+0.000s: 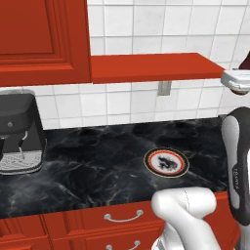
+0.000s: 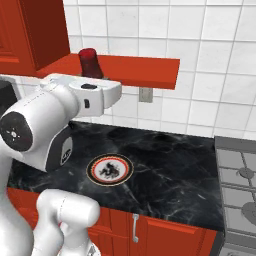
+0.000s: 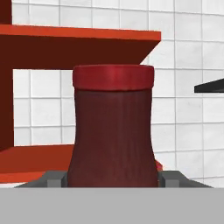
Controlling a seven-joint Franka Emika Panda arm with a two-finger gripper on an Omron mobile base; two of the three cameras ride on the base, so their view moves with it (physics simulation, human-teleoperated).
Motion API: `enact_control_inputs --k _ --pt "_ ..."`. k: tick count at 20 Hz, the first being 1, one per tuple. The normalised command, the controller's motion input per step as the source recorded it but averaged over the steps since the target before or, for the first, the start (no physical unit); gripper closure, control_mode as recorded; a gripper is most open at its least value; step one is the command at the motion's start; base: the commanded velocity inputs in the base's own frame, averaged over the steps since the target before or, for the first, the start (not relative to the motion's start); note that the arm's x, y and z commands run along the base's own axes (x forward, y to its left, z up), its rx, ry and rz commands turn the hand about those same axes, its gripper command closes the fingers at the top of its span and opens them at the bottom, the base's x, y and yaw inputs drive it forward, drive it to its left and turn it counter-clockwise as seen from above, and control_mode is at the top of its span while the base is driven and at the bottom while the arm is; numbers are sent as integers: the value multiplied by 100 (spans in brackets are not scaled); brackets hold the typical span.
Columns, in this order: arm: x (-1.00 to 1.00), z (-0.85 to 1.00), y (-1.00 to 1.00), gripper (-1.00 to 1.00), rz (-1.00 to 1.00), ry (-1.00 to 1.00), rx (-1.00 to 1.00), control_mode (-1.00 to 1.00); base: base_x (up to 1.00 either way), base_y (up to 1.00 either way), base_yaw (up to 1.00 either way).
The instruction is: Move the hot dog bun to the plate on the dining table and place the condiment next to that plate. Then navigate to the fridge and take the sausage and place it on the plate as well.
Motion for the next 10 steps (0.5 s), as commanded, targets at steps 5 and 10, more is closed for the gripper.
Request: enact_control_inputs --k 5,10 --pt "-48 -6 17 100 33 0 -3 -100 0 0 0" --pt "-39 -10 15 100 33 -1 -1 -100 0 0 0"
